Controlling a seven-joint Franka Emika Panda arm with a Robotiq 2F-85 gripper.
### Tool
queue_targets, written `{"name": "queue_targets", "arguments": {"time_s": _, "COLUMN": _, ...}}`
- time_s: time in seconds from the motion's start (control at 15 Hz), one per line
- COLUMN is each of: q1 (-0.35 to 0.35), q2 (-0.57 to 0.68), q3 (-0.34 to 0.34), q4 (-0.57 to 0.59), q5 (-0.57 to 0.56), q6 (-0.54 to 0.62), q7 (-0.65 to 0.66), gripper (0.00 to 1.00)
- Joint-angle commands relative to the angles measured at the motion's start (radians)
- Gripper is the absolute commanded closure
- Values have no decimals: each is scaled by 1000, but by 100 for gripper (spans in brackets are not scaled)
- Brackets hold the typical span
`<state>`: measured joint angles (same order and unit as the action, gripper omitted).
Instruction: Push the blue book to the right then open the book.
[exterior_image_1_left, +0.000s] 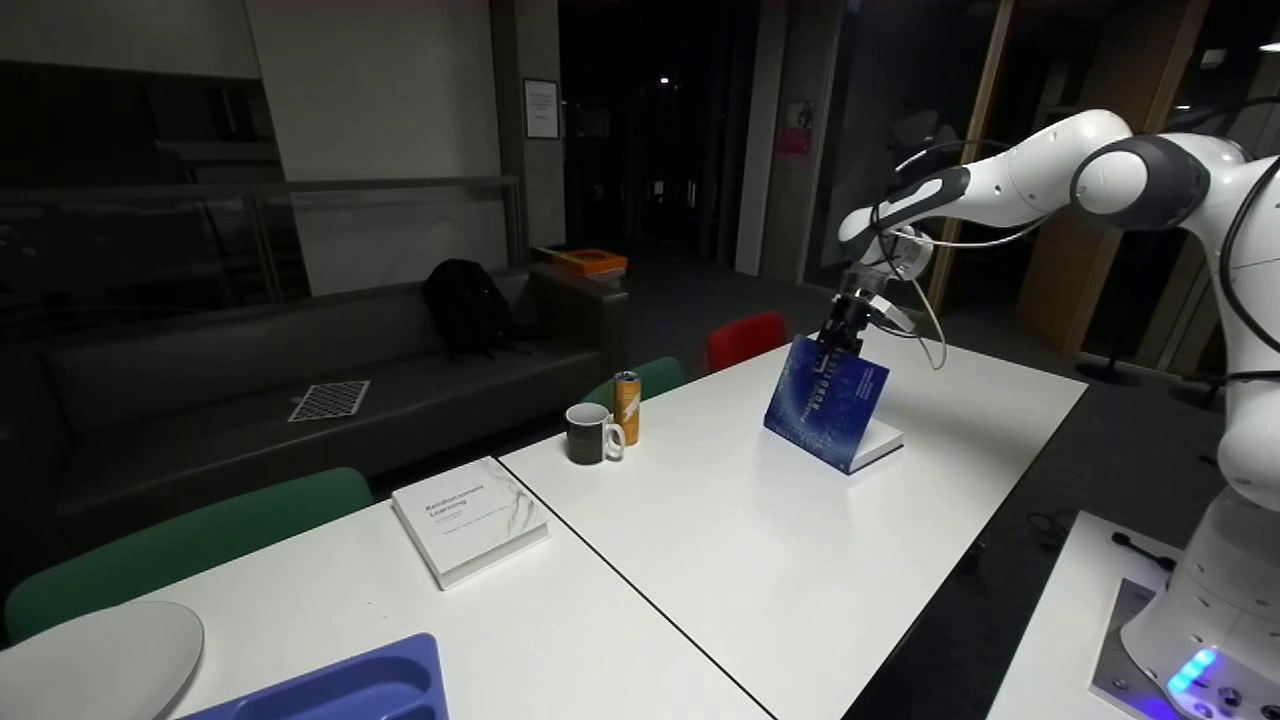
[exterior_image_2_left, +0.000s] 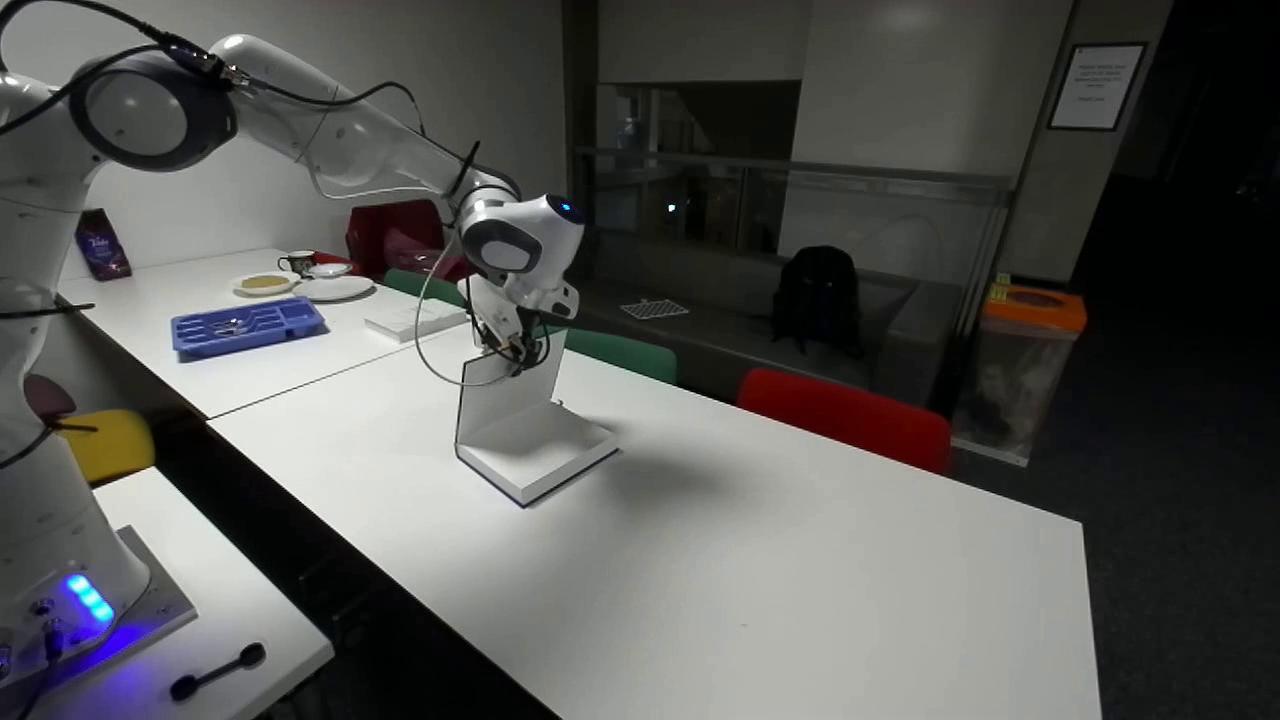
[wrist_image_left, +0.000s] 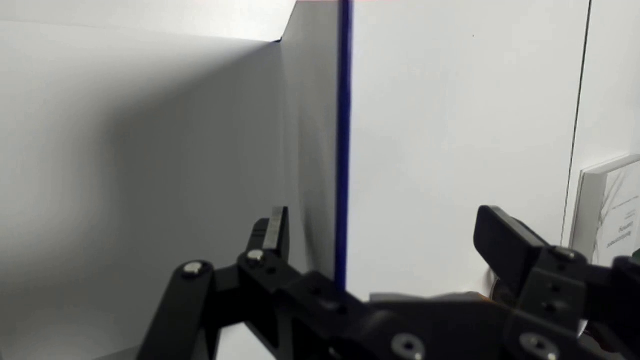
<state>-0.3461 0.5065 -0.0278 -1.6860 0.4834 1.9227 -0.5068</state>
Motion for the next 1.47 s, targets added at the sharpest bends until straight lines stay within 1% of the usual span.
{"name": "queue_targets", "arguments": {"time_s": 0.0, "q1": 35, "q2": -94, "q3": -8, "q4": -96, "q5": -29, "q6": 64, "q7": 28, "gripper": 0}}
{"name": "queue_targets", "arguments": {"time_s": 0.27, "q1": 51, "q2": -145, "q3": -12, "q4": -129, "q5": -51, "q6": 97, "q7": 26, "gripper": 0}}
{"name": "queue_targets", "arguments": {"time_s": 0.67, "q1": 59, "q2": -191, "q3": -17, "q4": -157, "q5": -62, "q6": 99, "q7": 26, "gripper": 0}}
{"name": "queue_targets", "arguments": {"time_s": 1.0, "q1": 60, "q2": -196, "q3": -14, "q4": -169, "q5": -50, "q6": 81, "q7": 14, "gripper": 0}}
{"name": "queue_targets", "arguments": {"time_s": 1.4, "q1": 85, "q2": -193, "q3": -8, "q4": -178, "q5": -57, "q6": 84, "q7": 24, "gripper": 0}}
